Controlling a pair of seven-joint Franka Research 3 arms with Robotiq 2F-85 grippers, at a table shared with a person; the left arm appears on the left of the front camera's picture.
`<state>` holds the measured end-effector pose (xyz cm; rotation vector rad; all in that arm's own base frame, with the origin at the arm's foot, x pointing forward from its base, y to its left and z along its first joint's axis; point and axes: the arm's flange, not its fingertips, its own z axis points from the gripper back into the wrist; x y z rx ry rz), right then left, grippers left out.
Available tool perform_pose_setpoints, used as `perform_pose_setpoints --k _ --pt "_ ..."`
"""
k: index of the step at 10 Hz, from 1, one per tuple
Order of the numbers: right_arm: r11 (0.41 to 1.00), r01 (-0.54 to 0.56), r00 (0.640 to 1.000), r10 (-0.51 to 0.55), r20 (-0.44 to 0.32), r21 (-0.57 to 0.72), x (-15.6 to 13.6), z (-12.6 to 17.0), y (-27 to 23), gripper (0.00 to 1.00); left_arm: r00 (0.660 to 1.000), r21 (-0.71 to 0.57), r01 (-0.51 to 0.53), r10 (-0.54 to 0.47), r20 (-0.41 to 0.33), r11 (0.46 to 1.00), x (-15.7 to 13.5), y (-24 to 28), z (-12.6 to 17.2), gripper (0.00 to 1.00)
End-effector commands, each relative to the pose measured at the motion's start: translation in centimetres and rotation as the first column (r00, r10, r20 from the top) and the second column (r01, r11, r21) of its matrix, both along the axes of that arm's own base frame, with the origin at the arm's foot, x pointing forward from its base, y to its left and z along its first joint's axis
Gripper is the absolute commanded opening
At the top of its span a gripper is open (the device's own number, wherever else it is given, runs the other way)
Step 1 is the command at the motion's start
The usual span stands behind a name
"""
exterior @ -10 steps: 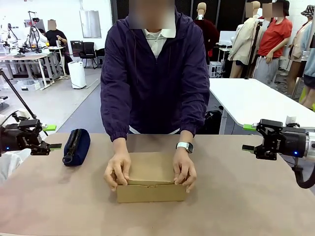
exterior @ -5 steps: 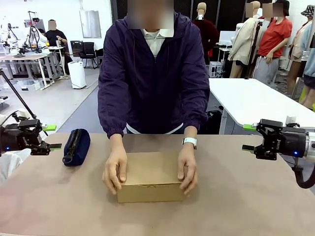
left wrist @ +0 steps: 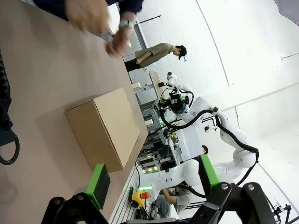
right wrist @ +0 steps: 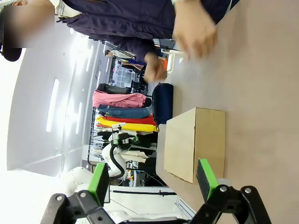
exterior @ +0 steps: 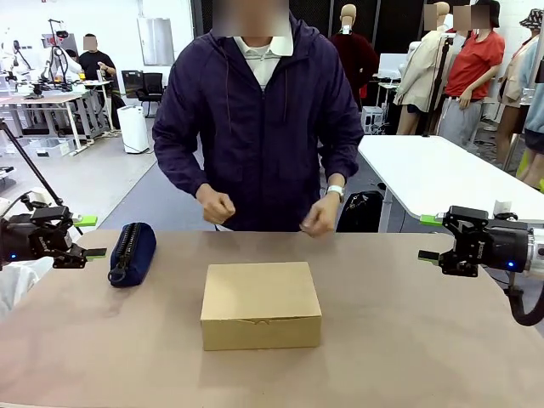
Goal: Pack the items into the box.
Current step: Close the Mailer Box.
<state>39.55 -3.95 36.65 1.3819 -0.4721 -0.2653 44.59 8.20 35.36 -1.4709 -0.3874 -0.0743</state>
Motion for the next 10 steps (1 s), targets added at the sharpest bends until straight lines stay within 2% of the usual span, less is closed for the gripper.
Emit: perform_pose_setpoints --k 1,10 --pt "1.000 0.019 0.999 -0.019 0.028 -0.003 0.22 -0.04 0.17 1.00 1.000 -0.011 0.002 -0.002 0.017 1.000 -0.33 -0.09 0.00 1.00" --pt "1.000 0.019 0.999 -0.019 0.028 -0.003 0.22 -0.04 0.17 1.00 1.000 -0.011 0.002 -0.002 0.017 1.000 -0.33 -0.09 0.00 1.00"
